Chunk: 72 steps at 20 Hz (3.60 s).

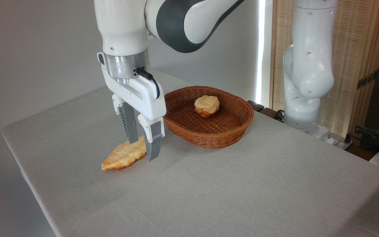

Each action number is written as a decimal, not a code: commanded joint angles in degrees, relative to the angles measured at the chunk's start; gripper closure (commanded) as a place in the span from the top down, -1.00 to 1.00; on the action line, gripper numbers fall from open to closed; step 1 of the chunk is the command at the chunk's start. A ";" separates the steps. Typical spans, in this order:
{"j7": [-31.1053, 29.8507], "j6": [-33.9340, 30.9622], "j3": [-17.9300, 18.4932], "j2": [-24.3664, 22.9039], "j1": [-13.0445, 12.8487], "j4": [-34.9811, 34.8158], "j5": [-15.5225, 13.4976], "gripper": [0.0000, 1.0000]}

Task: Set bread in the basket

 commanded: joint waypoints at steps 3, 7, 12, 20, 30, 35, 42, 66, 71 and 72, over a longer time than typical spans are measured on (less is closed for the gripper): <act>0.53 0.36 0.54 0.23 -0.44 0.43 0.47 1.00; 0.44 0.28 0.54 0.23 -0.44 0.43 0.47 1.00; 0.35 0.36 0.45 0.23 -0.53 0.43 0.47 1.00; 0.44 0.28 0.45 0.32 -0.44 0.43 0.47 1.00; -0.18 -0.07 -0.86 1.89 -1.06 0.43 0.39 1.00; -5.43 0.19 -4.81 4.36 -1.06 0.34 -0.23 1.00; -18.19 0.28 -12.28 7.25 -1.06 0.43 -0.76 1.00; -16.70 3.62 -14.05 12.36 -0.70 0.87 -0.23 -0.02; -16.70 3.62 -14.05 12.18 -0.62 0.87 -0.41 0.01; -16.70 3.53 -14.05 12.09 -0.62 0.87 -0.41 0.01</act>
